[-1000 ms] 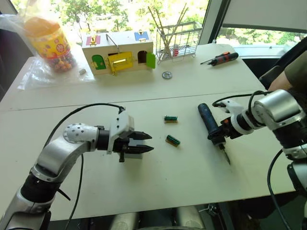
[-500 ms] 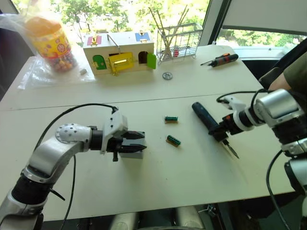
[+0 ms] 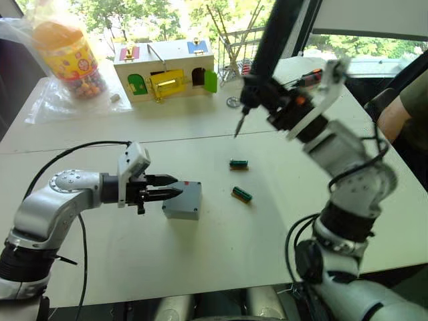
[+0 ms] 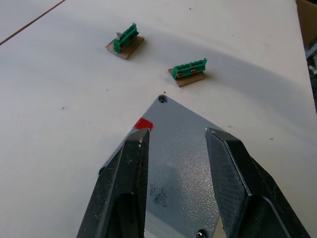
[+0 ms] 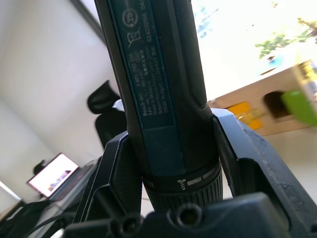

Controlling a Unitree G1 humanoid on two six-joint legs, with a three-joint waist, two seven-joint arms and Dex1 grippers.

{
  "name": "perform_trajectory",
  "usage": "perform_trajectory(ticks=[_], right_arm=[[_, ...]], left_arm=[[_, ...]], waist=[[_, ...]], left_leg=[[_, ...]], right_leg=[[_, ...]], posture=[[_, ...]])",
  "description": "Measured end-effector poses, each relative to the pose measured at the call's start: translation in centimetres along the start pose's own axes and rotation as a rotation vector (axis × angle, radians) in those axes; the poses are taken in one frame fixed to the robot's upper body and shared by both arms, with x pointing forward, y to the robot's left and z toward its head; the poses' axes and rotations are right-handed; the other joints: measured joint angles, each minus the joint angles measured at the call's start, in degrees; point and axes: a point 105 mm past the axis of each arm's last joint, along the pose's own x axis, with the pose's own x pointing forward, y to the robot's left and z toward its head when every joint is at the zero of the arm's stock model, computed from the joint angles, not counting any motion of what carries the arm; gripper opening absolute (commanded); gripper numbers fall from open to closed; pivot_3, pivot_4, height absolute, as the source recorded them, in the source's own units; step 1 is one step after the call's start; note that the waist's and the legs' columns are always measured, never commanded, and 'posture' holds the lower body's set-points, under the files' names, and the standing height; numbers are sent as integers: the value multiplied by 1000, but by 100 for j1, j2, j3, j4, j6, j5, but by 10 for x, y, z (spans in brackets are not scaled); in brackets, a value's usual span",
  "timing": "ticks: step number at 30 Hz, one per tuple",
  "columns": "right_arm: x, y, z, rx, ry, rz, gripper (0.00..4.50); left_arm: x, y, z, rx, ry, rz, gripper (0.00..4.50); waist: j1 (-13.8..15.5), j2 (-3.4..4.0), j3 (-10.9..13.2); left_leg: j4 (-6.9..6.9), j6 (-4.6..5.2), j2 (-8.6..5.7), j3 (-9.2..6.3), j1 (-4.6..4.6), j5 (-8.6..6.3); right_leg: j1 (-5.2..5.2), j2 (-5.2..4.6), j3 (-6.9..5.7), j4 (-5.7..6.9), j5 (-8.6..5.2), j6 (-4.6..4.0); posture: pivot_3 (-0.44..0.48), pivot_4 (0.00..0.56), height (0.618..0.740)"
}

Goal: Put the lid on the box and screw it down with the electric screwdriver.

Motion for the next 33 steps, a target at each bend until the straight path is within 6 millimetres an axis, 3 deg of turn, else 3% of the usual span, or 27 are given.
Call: perform_trajectory(ticks=[4,10,13,23,33], right_arm=[[6,34,-31,-5,11,106,1780],[4,53,-60,-26,13,148,1780],[5,54,-64,-47,4,149,1780],[5,46,-94,-94,57,134,1780],[3,46,-100,-109,55,130,1780]], left_arm=[[-4,-1,4,-13,-32,49,1802],[0,-10,-11,-59,-38,116,1802],[1,-15,-21,-80,-22,127,1802],[5,-12,-21,-25,-25,134,1802],[9,-12,-21,5,-24,115,1802]], waist=[[-87,-1,-1],[-143,0,-1],[-127,-1,-1],[-116,0,-1],[-117,0,-2]], left_leg=[[-9,0,-2,-7,1,0],[-9,-2,1,-3,6,0],[-10,-2,1,-5,9,0],[-10,-2,-2,-4,12,0],[-12,-2,-1,-5,16,0]], right_leg=[[-21,-3,0,48,0,0],[-22,1,2,48,-1,-1],[-19,2,2,48,-1,-1],[-16,3,2,46,-1,-2],[-13,3,2,46,-1,-2]], posture=[[0,150,740],[0,150,740],[0,150,740],[0,150,740],[0,150,740]])
